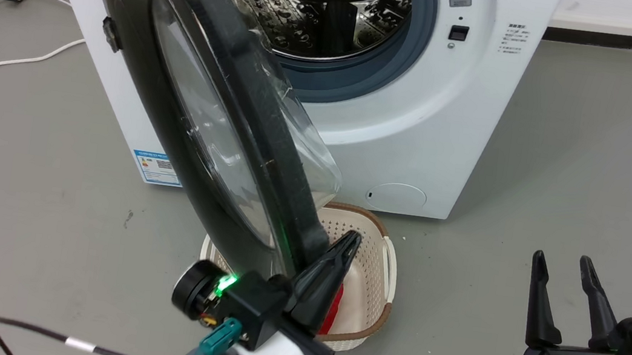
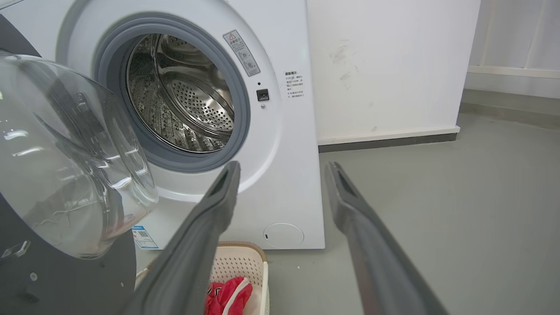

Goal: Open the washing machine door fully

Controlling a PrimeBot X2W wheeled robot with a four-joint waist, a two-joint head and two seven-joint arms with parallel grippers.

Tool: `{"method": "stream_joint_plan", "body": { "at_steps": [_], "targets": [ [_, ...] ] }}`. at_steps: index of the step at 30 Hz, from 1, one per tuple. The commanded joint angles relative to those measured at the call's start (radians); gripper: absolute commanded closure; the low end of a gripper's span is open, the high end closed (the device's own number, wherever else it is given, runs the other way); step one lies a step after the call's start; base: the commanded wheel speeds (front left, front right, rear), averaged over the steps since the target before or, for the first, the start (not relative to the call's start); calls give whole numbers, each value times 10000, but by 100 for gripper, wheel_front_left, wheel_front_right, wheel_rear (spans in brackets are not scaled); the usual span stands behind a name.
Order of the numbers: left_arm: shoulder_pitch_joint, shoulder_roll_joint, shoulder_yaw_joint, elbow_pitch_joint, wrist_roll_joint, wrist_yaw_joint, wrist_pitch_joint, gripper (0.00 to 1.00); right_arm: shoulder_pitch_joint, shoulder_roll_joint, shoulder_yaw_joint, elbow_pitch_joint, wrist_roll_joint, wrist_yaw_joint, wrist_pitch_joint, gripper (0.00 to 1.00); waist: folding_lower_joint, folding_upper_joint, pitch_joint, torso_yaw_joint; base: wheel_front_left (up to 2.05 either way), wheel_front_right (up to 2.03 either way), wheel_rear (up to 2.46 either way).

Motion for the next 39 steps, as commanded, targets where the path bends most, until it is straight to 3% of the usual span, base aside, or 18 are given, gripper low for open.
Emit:
{"method": "stream_joint_plan", "body": {
  "at_steps": [1,10,16,22,30,39],
  "targets": [
    [294,326,406,3,-8,353,135,100,-89,24,39,42,67,-7,-15,0,0,0,-16,73,0,0,0],
    [1571,684,598,-1312,64,1086,608,100,19,25,-20,65,-20,-7,-15,0,0,0,1,830,0,0,0],
    [2155,714,554,-2451,-10,1339,942,100,-11,22,-46,108,-59,-7,-15,0,0,0,63,1652,0,0,0],
    [2498,1028,1107,-3104,74,1835,1230,100,-111,21,26,191,-112,-7,2,0,0,0,148,2382,0,0,0],
    [2502,1535,2179,-2755,-122,2213,1264,100,-228,21,97,225,-110,-7,63,0,0,0,267,2816,0,0,0],
    [2020,2093,4085,-1822,-766,2549,715,100,-354,18,116,171,-167,-7,164,0,0,0,565,2657,0,0,0]
  ]
}}
